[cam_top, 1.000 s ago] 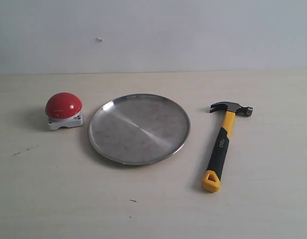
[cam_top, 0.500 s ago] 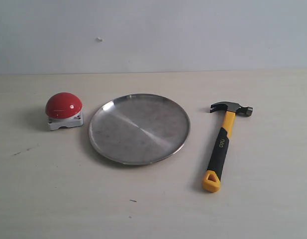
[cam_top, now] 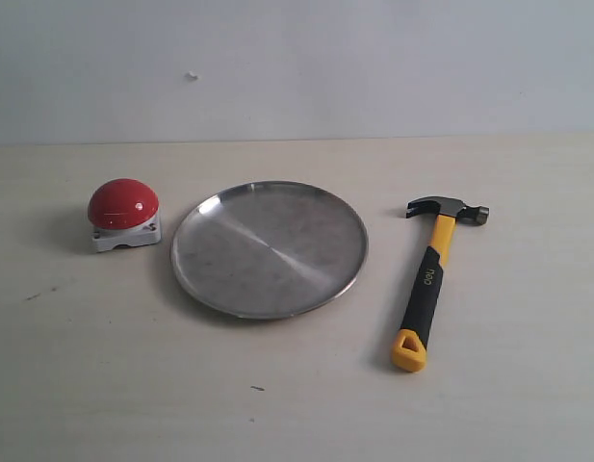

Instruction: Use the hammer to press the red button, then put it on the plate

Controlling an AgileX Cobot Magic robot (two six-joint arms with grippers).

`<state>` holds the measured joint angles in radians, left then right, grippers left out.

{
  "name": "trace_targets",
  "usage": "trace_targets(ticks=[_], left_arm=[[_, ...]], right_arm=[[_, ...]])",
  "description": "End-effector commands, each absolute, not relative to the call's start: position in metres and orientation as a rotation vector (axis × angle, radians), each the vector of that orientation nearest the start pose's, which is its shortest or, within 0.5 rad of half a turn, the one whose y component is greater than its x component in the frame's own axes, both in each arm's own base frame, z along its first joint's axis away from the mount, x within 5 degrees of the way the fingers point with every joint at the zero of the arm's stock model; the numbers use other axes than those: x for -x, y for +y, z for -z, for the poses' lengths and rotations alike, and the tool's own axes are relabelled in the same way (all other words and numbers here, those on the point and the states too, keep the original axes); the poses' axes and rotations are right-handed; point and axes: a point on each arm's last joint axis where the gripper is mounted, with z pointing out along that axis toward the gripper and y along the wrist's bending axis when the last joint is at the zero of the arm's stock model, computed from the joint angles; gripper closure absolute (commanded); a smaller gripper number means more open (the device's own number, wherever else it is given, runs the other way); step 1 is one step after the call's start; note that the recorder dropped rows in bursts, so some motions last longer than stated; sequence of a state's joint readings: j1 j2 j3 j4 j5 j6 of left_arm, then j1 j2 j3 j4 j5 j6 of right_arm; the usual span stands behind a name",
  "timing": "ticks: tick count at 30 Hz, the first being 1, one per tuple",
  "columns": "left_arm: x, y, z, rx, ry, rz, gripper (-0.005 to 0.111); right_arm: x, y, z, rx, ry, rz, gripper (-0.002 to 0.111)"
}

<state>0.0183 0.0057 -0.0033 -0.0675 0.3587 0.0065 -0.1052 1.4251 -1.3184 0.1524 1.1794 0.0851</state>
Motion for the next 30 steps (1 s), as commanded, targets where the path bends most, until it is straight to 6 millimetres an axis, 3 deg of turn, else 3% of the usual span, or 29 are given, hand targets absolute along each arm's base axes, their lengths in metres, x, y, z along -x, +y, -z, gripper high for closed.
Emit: trace_targets(ticks=[1, 7, 11, 14, 20, 30], left_arm=[[-0.053, -0.001, -0.181, 0.057, 1.835, 0.053, 0.107], [-0.053, -0.001, -0.181, 0.057, 1.835, 0.053, 0.107], [-0.053, -0.001, -0.181, 0.057, 1.835, 0.053, 0.107], [-0.053, -0.001, -0.181, 0.057, 1.835, 0.053, 0.107], [-0.053, -0.001, -0.181, 0.057, 1.835, 0.053, 0.107], [-0.053, -0.001, -0.181, 0.057, 1.835, 0.053, 0.107]], right_arm=[[-0.296, 0.012, -0.298, -0.391, 2.939, -0.145, 0.108], [-0.309, 0.074, -0.270, -0.356, 2.978, -0.164, 0.108], [-0.325, 0.098, -0.249, -0.443, 2.917, -0.209, 0.108], [-0.339, 0.104, -0.234, -0.514, 2.860, -0.246, 0.108], [-0.360, 0.107, -0.202, -0.488, 2.849, -0.204, 0.108], [-0.413, 0.115, -0.187, -0.350, 2.917, -0.092, 0.108]])
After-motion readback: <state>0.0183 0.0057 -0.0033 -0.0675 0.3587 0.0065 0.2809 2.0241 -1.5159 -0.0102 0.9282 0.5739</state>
